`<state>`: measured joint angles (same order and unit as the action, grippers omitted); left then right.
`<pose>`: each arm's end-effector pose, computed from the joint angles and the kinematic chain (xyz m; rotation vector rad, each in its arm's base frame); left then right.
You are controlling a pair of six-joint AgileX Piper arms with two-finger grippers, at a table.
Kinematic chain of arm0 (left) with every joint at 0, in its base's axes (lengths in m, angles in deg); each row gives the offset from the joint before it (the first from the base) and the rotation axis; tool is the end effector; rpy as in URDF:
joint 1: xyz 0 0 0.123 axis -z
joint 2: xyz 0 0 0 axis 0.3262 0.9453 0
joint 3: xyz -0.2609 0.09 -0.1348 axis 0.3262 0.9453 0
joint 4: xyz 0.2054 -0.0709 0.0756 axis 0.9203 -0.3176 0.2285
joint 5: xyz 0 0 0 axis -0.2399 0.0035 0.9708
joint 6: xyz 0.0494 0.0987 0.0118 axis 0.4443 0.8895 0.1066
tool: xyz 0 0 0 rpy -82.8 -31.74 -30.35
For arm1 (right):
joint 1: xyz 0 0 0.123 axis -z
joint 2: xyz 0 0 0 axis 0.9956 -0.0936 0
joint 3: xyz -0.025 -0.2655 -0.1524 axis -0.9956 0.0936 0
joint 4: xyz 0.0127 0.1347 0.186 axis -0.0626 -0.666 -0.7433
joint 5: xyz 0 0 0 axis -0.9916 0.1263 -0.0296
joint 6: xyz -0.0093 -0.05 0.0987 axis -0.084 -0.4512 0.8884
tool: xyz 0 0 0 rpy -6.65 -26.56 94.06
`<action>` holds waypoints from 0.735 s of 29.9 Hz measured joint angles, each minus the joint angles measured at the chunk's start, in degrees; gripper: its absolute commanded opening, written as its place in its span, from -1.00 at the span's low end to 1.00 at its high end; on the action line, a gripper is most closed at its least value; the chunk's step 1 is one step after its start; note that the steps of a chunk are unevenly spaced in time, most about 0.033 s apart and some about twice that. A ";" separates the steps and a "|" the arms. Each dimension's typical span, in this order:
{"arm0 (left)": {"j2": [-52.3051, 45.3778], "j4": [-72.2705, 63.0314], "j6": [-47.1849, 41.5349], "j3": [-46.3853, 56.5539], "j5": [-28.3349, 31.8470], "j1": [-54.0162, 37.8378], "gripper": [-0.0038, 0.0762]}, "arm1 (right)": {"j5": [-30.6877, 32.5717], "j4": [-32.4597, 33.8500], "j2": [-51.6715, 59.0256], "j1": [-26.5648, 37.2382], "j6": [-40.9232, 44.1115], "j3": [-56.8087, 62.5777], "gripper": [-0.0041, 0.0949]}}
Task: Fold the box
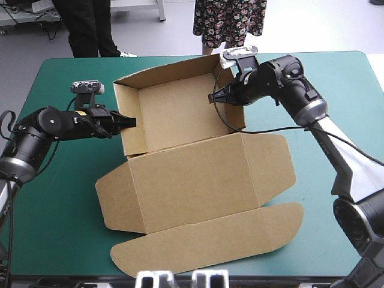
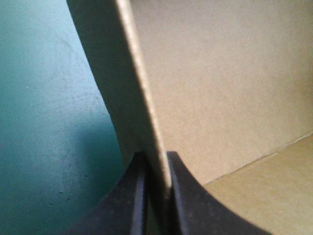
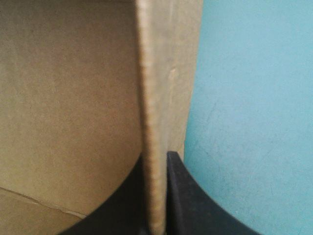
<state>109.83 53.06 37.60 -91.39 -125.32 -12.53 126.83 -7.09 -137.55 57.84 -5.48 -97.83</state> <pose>0.2640 -0.0720 0.3593 0.1892 2.3344 -0.5629 0.3440 0.1820 0.3881 -0.4670 2.4119 0.3391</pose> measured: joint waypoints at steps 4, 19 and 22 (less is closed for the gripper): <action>0.26 2.76 -2.59 -1.73 -1.50 1.34 -0.93 | 2.98 0.39 0.00 0.00 2.04 -0.06 -0.93; 15.51 14.82 -15.82 -24.24 -20.18 4.95 -0.93 | 13.14 -1.90 -0.59 2.13 9.29 -0.12 -0.93; 18.79 18.21 -18.88 -24.62 -19.52 8.31 -0.93 | 13.68 -2.72 -2.46 4.33 8.69 -0.12 -0.93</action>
<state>128.62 71.27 18.71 -116.02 -144.84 -4.23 140.52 -9.81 -140.01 62.17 3.21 -97.95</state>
